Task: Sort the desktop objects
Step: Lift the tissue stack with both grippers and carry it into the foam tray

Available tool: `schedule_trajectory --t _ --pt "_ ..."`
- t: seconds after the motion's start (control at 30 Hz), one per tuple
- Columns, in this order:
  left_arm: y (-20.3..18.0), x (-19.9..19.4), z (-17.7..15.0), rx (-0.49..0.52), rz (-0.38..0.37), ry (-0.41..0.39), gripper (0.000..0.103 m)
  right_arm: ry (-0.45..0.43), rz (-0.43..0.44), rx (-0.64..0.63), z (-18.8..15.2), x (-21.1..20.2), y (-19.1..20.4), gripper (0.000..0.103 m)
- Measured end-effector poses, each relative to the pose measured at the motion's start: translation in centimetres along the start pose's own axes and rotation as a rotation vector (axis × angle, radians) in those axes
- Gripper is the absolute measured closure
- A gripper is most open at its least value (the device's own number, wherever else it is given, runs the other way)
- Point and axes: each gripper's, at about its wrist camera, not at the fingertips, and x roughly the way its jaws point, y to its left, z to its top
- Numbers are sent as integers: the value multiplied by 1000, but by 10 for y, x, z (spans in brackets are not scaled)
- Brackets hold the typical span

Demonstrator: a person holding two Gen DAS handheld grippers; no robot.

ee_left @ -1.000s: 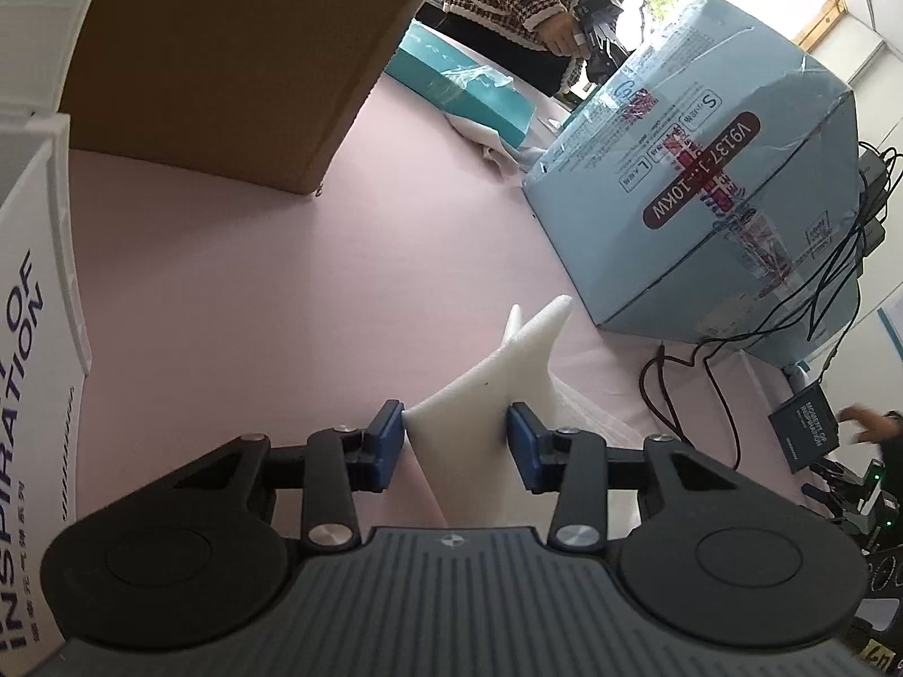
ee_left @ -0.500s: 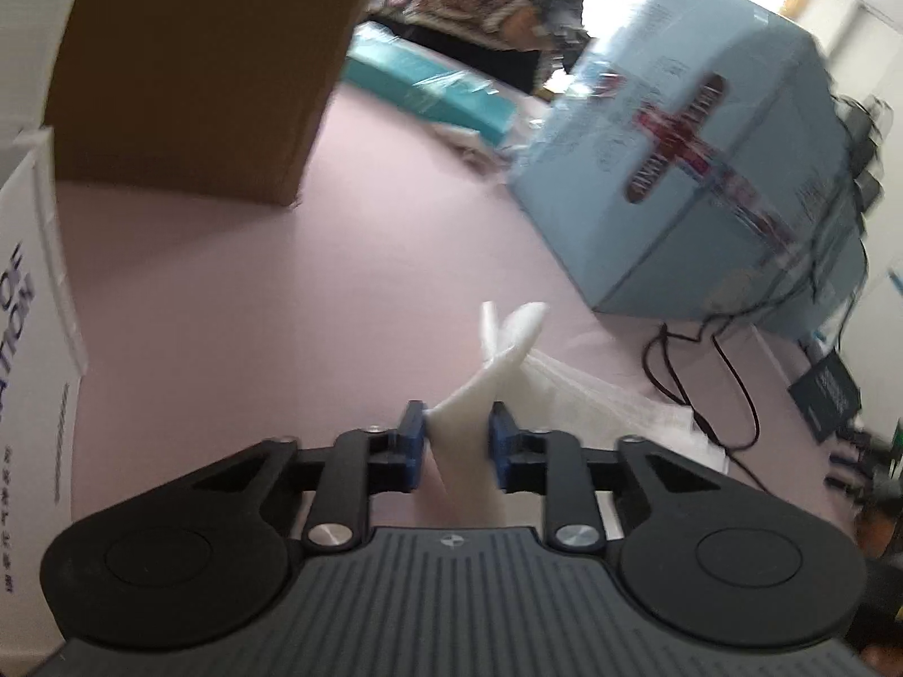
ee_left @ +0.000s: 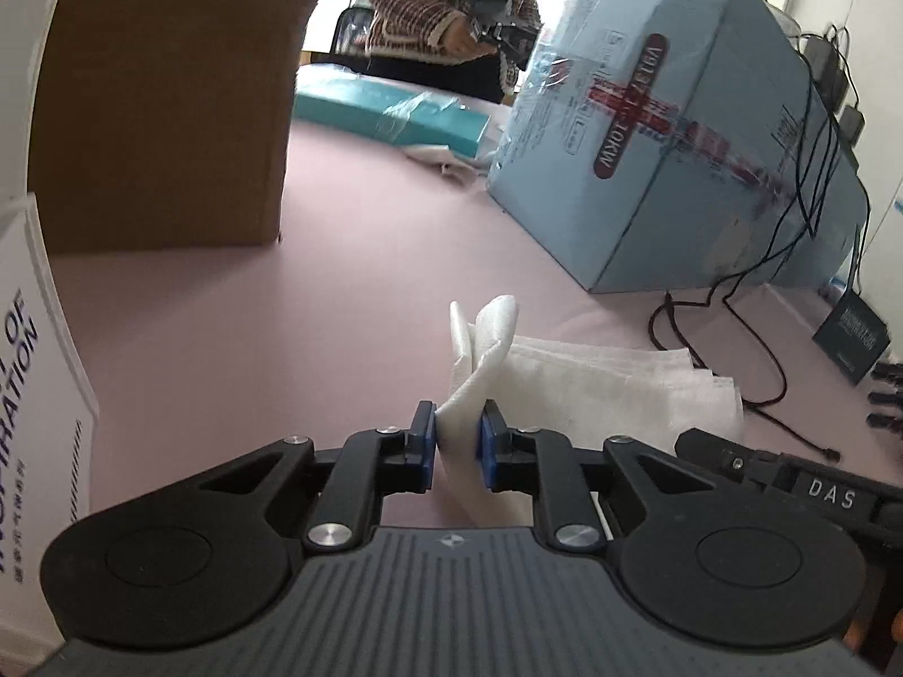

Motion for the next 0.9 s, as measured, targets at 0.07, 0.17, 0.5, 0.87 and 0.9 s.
schedule_trajectory --t 0.07,0.17,0.5,0.87,0.9 --pt "-3 -1 -1 20 9 -11 89 -10 15 21 1 -2 -1 91" --pt "-14 -8 -5 108 33 -77 89 -26 37 55 3 -4 -4 91" --pt "-36 -37 -18 267 90 -312 89 -121 57 44 7 -16 5 92" --pt "-38 -73 -19 261 121 -438 89 -218 170 35 13 -33 16 94" --pt "-36 -79 -19 252 119 -443 89 -222 184 33 13 -35 18 94"
